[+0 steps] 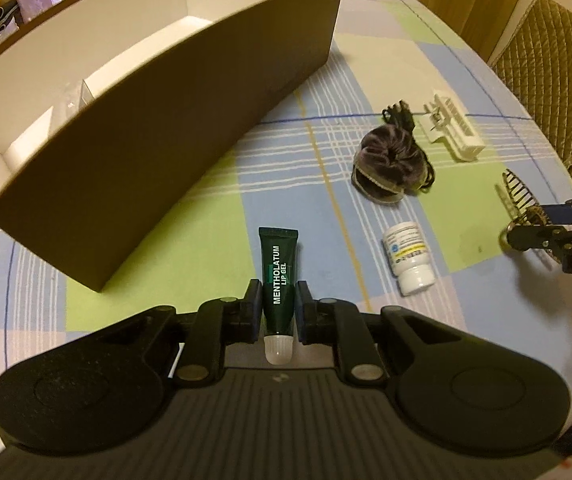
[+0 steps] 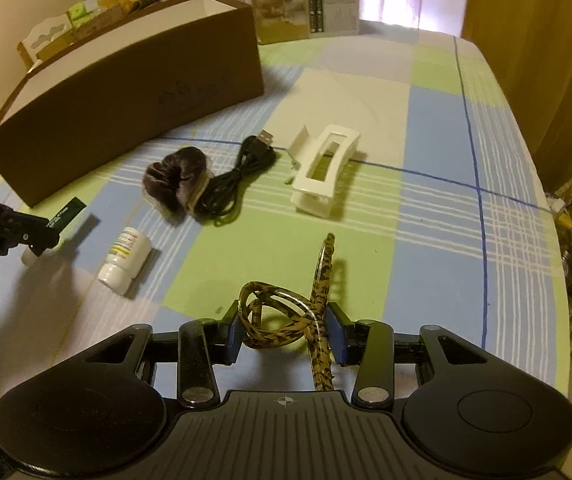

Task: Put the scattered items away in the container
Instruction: 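Carry the lip gel tube and leopard-print clip over the box with both tools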

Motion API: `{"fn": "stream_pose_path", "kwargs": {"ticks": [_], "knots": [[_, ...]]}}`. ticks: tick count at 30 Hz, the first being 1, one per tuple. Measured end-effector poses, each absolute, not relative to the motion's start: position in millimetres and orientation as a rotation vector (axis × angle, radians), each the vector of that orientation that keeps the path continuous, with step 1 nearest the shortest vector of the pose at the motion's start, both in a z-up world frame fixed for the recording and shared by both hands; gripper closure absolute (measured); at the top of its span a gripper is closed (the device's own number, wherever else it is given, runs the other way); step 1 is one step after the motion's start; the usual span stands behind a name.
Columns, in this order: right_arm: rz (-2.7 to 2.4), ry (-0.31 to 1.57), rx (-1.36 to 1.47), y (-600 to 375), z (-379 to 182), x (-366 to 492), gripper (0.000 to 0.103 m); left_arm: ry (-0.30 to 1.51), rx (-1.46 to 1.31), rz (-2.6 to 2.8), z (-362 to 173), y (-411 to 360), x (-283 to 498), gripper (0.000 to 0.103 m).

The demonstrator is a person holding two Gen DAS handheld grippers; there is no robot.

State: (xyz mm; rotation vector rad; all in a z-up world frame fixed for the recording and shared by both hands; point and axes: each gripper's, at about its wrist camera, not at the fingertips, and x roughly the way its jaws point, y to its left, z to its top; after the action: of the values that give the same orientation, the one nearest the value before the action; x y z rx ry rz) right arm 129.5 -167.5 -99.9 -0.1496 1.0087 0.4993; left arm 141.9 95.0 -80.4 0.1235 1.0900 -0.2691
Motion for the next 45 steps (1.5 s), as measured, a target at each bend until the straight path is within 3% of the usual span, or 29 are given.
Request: {"fn": "stream_pose_path", "kwargs": {"ticks": [26,45], "knots": [[0.853,0.864,-0.229,-73,-18,132,0.064,0.899,0.073,-0.286,16,110,134,0.091],[0.993,0.680,-0.295,22,39,218,0.064,0.770,0.074,-0.218,61,157,207,0.091]]}}
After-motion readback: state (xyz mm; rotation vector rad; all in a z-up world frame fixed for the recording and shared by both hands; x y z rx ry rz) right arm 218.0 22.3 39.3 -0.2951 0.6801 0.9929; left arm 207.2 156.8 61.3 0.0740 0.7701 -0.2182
